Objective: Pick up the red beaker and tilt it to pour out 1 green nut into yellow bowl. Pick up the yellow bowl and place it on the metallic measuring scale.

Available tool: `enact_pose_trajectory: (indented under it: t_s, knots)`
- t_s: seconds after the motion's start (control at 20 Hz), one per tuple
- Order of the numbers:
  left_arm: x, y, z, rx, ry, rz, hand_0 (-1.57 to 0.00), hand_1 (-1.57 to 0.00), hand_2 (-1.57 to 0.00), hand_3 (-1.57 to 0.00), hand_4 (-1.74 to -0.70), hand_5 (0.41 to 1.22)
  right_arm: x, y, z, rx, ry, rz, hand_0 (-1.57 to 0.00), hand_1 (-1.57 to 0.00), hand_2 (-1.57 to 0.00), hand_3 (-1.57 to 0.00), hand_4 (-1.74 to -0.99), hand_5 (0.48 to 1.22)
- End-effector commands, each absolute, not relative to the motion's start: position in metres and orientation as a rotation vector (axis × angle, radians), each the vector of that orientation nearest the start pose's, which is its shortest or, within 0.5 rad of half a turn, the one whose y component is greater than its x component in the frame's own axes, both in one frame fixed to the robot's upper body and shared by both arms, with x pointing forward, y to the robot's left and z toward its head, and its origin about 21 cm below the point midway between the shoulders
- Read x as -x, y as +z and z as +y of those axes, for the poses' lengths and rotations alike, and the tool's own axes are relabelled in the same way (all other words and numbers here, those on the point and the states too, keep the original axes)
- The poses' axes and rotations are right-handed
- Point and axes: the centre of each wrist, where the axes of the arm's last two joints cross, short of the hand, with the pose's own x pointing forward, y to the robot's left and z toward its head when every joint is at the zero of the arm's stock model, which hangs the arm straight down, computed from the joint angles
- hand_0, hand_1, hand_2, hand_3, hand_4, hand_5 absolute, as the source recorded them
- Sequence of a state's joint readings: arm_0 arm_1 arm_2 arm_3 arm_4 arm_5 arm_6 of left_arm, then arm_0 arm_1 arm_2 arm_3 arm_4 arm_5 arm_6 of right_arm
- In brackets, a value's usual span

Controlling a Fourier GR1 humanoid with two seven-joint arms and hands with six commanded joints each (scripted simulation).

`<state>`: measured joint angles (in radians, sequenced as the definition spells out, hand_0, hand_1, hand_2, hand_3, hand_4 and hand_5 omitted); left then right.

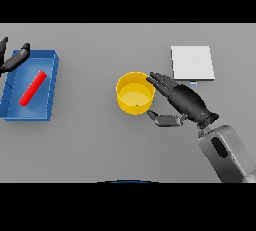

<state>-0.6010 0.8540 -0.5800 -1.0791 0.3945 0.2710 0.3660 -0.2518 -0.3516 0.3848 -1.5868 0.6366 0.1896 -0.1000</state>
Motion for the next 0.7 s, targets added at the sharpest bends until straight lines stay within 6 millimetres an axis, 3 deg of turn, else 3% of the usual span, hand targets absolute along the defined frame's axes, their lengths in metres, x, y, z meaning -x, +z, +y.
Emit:
enact_pose_trajectory:
  t_s: [0.0, 0.25, 0.65]
  knots:
    - [-0.359, 0.096, 0.342, -0.613, -0.408, -1.116, 0.0, 0.0, 0.0, 0.0, -0.72, 0.667, -0.285, 0.058, -0.188, 0.341, 1.425, -1.676, 0.0, 0.0, 0.0, 0.0, -1.233, 0.703]
    - [-0.358, 0.096, 0.338, -0.604, -0.414, -1.11, 0.0, 0.0, 0.0, 0.0, -0.71, 0.682, -0.31, 0.072, -0.168, 0.379, 1.798, -1.566, 0.0, 0.0, 0.0, 0.0, -1.213, 0.705]
    - [-0.355, 0.099, 0.347, -0.588, -0.397, -1.121, 0.0, 0.0, 0.0, 0.0, -0.72, 0.686, -0.337, 0.064, -0.137, 0.377, 2.091, -1.356, 0.0, 0.0, 0.0, 0.0, -1.226, 0.702]
